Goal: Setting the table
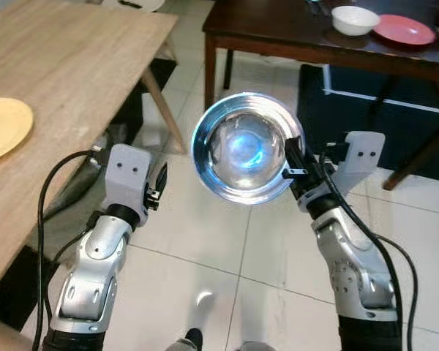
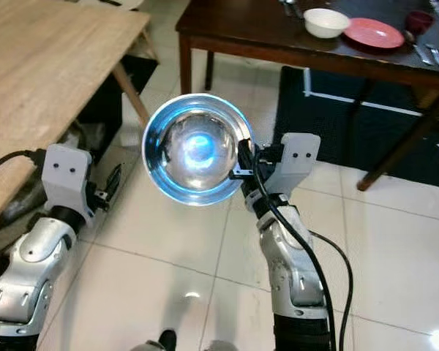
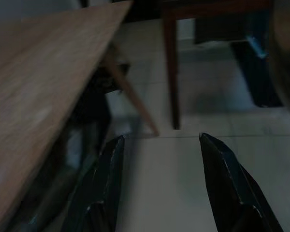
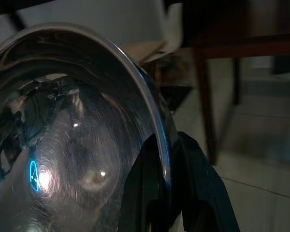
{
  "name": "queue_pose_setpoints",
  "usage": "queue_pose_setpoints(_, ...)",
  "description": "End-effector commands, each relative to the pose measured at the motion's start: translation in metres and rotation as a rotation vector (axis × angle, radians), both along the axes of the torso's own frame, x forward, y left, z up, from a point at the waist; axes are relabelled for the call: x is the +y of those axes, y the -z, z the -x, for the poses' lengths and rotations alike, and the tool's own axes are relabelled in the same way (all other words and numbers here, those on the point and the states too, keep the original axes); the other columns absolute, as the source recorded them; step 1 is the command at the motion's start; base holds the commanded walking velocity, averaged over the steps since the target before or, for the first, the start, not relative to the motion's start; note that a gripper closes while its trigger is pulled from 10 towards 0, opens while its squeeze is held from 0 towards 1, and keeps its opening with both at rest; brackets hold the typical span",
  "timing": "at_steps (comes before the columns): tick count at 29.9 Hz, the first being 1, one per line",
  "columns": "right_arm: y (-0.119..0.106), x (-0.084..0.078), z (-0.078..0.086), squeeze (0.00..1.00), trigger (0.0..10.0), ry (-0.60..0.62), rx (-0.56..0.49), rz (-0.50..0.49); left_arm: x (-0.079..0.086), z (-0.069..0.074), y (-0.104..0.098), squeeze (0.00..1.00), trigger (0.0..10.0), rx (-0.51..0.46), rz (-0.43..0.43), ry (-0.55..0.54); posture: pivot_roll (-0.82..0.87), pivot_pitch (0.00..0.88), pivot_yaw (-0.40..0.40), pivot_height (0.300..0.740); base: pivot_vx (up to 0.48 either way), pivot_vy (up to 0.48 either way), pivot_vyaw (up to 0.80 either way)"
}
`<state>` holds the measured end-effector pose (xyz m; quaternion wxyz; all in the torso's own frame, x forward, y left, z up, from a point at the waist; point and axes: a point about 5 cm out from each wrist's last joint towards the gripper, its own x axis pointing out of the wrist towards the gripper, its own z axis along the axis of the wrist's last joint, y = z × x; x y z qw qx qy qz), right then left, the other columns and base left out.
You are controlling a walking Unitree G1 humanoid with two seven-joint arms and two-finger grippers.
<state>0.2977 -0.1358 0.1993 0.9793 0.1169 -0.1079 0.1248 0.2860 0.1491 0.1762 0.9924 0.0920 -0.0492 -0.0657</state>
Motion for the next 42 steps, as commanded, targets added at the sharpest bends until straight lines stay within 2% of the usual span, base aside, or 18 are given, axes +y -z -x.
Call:
queue_pose_setpoints(1, -0.002, 0.000, 0.001, 0.00, 10.0, -0.001, -0.016, -0.008, 0.000, 0.001, 0.005, 0.00, 10.0, 0.023, -0.003, 0.002, -0.09, 0.030, 0.038, 0.740, 0.000, 0.000, 0.76)
queue_pose_setpoints(32, -0.004, 0.002, 0.003, 0.00, 10.0, -0.031, -0.032, -0.004, -0.001, -0.001, 0.006, 0.00, 10.0, 0.036, -0.014, -0.005, -0.08, 0.041, 0.044, 0.740, 0.000, 0.000, 0.76)
queue_pose_setpoints(42, -0.014, 0.000, -0.001, 0.00, 10.0, -0.034, -0.061, -0.080, 0.001, -0.003, 0.000, 0.00, 10.0, 0.023, -0.013, -0.016, -0.08, 0.042, 0.049, 0.740, 0.000, 0.000, 0.76)
